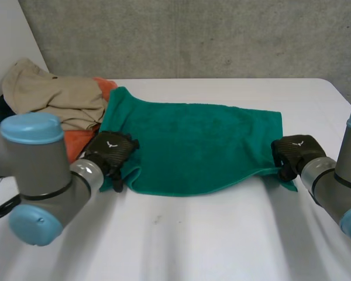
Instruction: Fold the laundry.
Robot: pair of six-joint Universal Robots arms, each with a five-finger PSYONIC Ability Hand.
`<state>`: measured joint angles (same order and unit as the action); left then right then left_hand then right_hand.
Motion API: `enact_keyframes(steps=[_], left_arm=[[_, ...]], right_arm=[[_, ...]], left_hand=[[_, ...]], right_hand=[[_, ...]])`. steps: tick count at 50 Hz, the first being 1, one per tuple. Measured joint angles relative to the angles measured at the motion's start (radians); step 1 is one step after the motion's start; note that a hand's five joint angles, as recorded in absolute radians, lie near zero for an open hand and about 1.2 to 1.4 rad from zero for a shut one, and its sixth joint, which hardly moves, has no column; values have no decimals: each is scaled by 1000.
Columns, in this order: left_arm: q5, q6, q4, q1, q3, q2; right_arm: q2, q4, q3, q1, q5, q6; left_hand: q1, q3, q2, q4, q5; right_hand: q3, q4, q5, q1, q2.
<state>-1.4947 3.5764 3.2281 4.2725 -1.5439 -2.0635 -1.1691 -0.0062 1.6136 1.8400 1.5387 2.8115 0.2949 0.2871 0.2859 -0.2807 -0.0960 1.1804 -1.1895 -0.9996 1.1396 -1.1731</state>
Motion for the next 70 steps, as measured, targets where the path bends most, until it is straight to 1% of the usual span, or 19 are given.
enact_keyframes(steps=[8,12,20,26,35,40,43,50,52,54,56,58,59,60,61,66,68,70], left_arm=[[-61,0,-1,-40,131,-120],[-88,9,-6,-46,196,-175],[-115,58,-17,-45,300,-263],[-127,79,-24,-43,332,-292],[-176,153,-16,-34,350,-314],[-214,213,8,-15,331,-304],[-224,239,28,0,307,-287],[-202,272,94,29,231,-220],[-186,281,124,40,199,-193],[-174,289,144,49,176,-179],[-163,297,156,58,159,-172],[-155,303,158,64,150,-170],[-147,310,156,69,142,-168],[-145,312,155,71,140,-168],[-139,320,146,76,132,-164],[-124,333,96,85,89,-116],[-118,334,69,85,60,-73],[-105,336,30,83,11,3]], right_arm=[[15,-22,5,-1,-18,-32],[6,-23,8,-1,-23,-31],[-35,-22,11,-13,-24,-30],[-46,-24,13,-23,-23,-38],[-53,-32,11,-33,-18,-78],[-61,-40,10,-34,-14,-96],[-64,-47,10,-34,-12,-108],[-65,-54,10,-34,-8,-131],[-65,-54,9,-35,-8,-139],[-67,-54,7,-35,-8,-143],[-70,-54,6,-37,-8,-145],[-73,-54,5,-38,-8,-146],[-77,-52,3,-40,-8,-146],[-78,-52,2,-41,-8,-147],[-83,-49,0,-44,-8,-149],[-113,-24,-1,-58,-11,-187],[-131,0,3,-67,-14,-225],[-160,47,14,-81,-19,-301]], left_hand=[[0,0,0,0,-1],[4,2,3,-4,-12],[55,64,66,-74,-89],[58,68,75,-82,-97],[193,197,197,-207,-213],[257,257,260,-268,-273],[259,262,267,-276,-279],[259,262,268,-276,-280],[295,294,300,-305,-310],[376,371,373,-377,-379],[545,522,525,-531,-532],[668,637,641,-648,-648],[834,804,810,-817,-818],[834,804,810,-817,-818],[861,886,893,-900,-887],[861,901,907,-914,-887],[861,901,907,-914,-887],[861,901,907,-914,-887]], right_hand=[[1,0,0,0,0],[1,0,0,-1,0],[1,0,0,0,0],[1,0,0,0,0],[1,0,0,0,0],[1,-1,0,0,0],[1,-1,0,0,0],[1,-1,0,0,0],[1,-1,0,0,0],[1,-1,0,0,0],[1,-1,0,0,0],[1,-1,0,0,0],[1,-1,0,0,0],[1,-1,0,0,0],[1,-1,0,0,0],[1,-1,0,0,0],[1,-1,0,-1,0],[1,-1,0,0,0]])
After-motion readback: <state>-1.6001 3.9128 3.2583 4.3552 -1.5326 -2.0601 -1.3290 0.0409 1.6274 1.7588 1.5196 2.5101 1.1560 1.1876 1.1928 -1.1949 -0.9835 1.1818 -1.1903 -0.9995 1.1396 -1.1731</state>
